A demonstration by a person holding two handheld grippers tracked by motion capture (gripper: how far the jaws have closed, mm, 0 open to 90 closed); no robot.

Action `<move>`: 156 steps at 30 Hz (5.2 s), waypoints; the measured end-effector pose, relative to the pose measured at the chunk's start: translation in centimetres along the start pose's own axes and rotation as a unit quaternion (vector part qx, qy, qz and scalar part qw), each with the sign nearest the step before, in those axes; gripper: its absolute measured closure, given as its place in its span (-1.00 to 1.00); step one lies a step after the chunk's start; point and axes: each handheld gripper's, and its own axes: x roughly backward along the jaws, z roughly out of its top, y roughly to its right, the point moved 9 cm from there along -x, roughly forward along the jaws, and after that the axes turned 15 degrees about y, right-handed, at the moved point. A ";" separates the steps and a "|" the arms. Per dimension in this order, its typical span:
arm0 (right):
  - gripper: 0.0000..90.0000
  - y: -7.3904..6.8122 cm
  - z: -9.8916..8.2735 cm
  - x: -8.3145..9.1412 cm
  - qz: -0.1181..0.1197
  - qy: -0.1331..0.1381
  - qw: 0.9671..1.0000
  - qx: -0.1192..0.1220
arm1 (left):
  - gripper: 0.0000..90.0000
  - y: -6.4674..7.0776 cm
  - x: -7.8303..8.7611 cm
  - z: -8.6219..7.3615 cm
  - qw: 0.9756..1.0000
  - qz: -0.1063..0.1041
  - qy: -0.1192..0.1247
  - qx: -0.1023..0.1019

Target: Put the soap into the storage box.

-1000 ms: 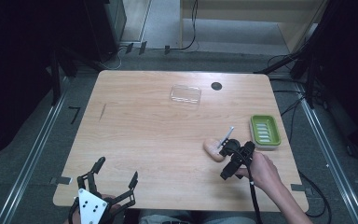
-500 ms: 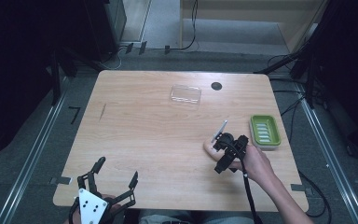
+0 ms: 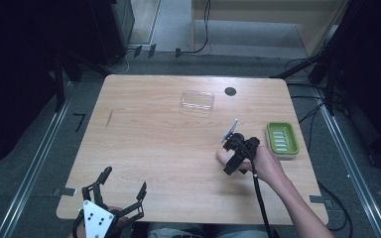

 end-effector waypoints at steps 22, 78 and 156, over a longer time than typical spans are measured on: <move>-0.96 0.1 2.1 -2.6 0.005 -0.018 1.000 -0.004 | -0.78 0.0 0.0 0.0 1.000 0.000 0.000 0.000; -0.26 0.6 2.2 -3.4 0.003 -0.039 0.999 -0.018 | -0.78 0.0 0.0 0.0 1.000 0.001 0.001 0.000; -0.26 6.4 -1.2 3.6 -0.030 -0.030 0.997 -0.060 | -0.78 0.0 0.0 0.1 1.000 0.001 0.002 0.001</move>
